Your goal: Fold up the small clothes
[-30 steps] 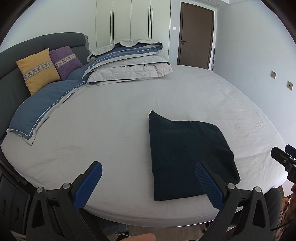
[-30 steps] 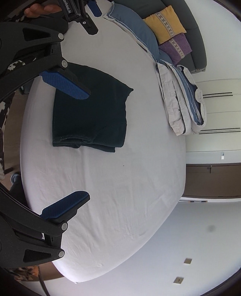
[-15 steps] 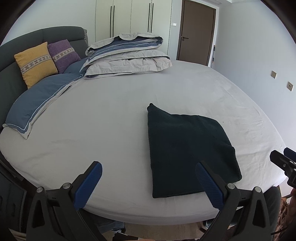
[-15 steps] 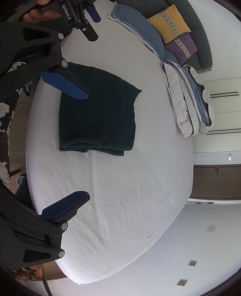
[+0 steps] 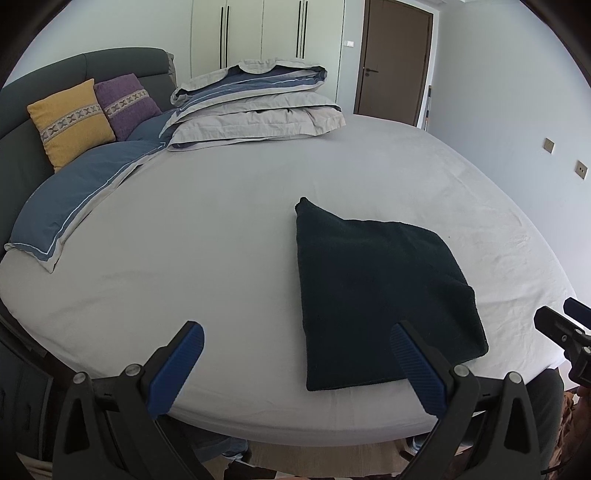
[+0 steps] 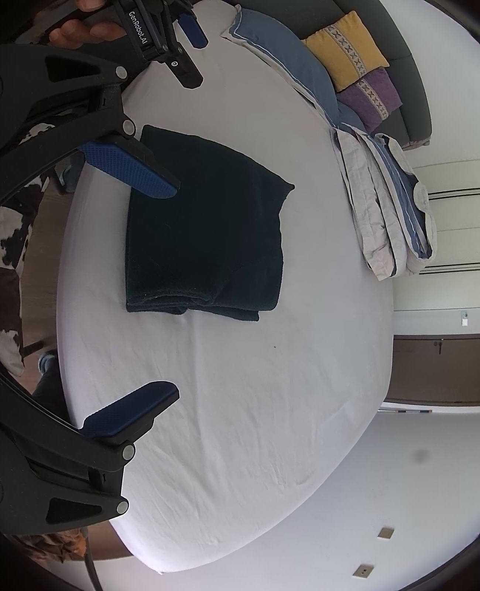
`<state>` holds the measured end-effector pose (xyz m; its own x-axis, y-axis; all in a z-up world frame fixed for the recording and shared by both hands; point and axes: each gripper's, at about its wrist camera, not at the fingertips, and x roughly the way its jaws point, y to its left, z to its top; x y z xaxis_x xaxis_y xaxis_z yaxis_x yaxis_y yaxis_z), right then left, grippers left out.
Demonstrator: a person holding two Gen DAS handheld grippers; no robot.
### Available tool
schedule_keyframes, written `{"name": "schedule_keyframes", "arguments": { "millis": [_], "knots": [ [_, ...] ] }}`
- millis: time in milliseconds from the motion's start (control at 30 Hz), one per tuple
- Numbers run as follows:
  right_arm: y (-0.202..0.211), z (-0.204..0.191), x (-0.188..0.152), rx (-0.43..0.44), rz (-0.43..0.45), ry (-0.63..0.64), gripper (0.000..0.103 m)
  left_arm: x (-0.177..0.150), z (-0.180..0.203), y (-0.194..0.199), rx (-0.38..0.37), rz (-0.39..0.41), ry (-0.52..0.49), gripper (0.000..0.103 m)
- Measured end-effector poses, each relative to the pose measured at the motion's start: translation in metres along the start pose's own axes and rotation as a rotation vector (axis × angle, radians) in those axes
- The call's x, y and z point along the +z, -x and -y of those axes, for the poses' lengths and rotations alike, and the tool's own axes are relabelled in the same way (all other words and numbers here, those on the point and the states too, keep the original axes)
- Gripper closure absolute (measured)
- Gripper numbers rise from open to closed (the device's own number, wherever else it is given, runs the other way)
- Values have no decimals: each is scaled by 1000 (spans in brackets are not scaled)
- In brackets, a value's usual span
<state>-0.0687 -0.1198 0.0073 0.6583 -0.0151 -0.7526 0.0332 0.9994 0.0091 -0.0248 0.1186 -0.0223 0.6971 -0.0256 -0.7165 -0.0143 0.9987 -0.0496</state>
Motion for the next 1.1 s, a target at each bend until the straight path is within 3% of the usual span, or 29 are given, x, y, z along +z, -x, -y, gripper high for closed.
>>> {"name": "schedule_keyframes", "arguments": {
  "millis": [1100],
  "knots": [
    [-6,-2,-1,10,-21,2,2,-6,5,-8,-6,-18,-10,0]
  ]
}}
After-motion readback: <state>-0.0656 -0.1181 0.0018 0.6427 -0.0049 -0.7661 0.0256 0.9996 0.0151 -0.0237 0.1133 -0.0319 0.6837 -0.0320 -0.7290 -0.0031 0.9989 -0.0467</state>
